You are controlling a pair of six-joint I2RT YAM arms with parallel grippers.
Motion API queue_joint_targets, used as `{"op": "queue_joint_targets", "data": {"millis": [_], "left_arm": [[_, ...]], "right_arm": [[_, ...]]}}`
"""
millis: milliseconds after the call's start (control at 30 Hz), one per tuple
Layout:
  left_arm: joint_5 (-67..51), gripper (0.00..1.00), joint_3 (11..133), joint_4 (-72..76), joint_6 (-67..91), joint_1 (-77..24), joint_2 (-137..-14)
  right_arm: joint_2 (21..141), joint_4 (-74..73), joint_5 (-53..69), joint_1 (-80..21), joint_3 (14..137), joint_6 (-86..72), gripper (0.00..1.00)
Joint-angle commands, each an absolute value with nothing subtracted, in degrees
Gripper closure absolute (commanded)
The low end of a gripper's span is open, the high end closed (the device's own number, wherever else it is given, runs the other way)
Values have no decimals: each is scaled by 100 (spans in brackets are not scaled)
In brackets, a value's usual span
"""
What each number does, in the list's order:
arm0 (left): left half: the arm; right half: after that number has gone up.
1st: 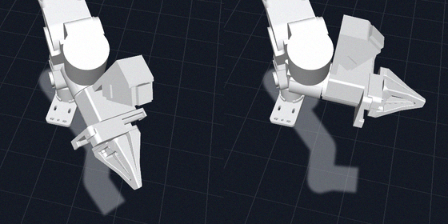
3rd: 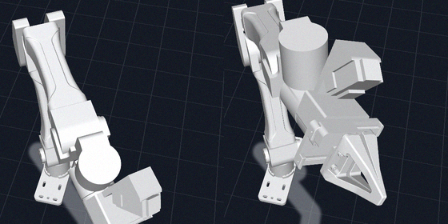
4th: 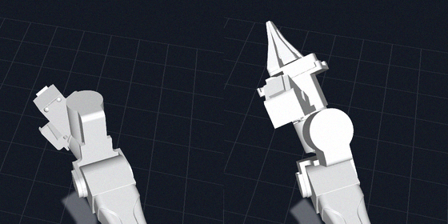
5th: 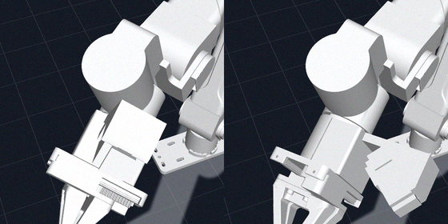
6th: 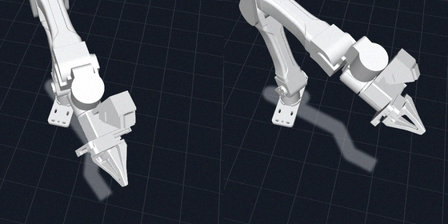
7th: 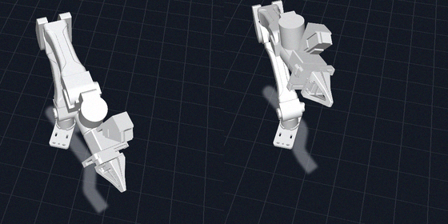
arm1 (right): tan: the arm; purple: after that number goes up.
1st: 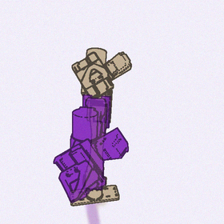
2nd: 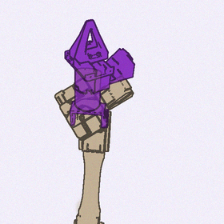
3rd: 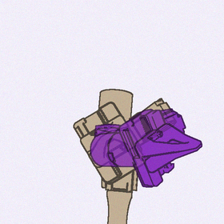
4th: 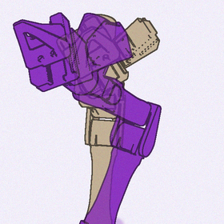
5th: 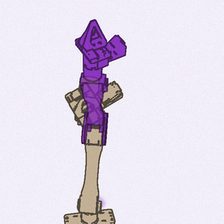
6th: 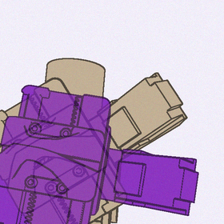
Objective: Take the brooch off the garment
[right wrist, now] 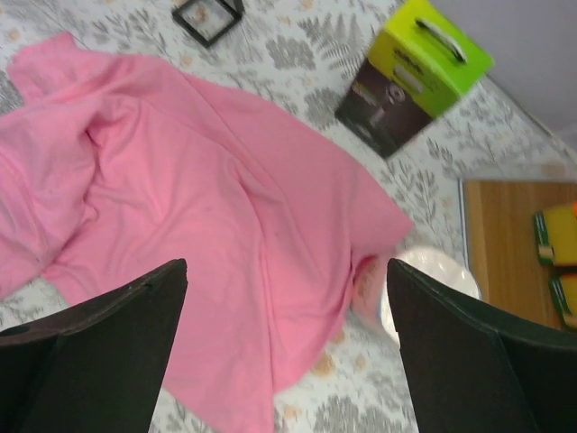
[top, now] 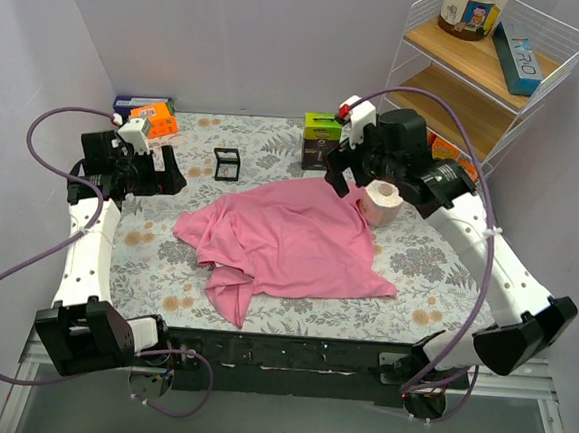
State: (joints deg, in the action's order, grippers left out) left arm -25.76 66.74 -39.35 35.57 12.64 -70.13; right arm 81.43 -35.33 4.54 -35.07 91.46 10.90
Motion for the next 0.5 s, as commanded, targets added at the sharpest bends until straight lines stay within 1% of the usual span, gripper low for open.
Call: {"op": "queue_joint_targets", "data": {"millis": [0, 100, 167, 267, 400, 467], "left_arm": [[-2224, 2, 6679, -4393, 3682, 1292, -6680], [-1926, 2, 7004, -4727, 3770, 1283, -6645], [-1802, 2, 7321, -4807, 3701, 1292, -6645], [-1627, 2, 7497, -4685, 3683, 1292, -6609], [-1564, 2, 7682, -4702, 3999, 1301, -6636], [-1643, 2, 7437, -4632, 4025, 1283, -6505]], "right_arm": [[7325, -4992, -588, -3507, 8862, 968, 1], [6954, -5212, -1070, -3498, 8754, 1037, 2], [6830, -5124, -1631, -3498, 8745, 1072, 1], [6654, -4836, -2011, -3481, 8710, 1309, 1], [6653, -4755, -1846, -3217, 8710, 1327, 1], [6618, -4711, -1680, -3051, 8614, 1327, 2]]}}
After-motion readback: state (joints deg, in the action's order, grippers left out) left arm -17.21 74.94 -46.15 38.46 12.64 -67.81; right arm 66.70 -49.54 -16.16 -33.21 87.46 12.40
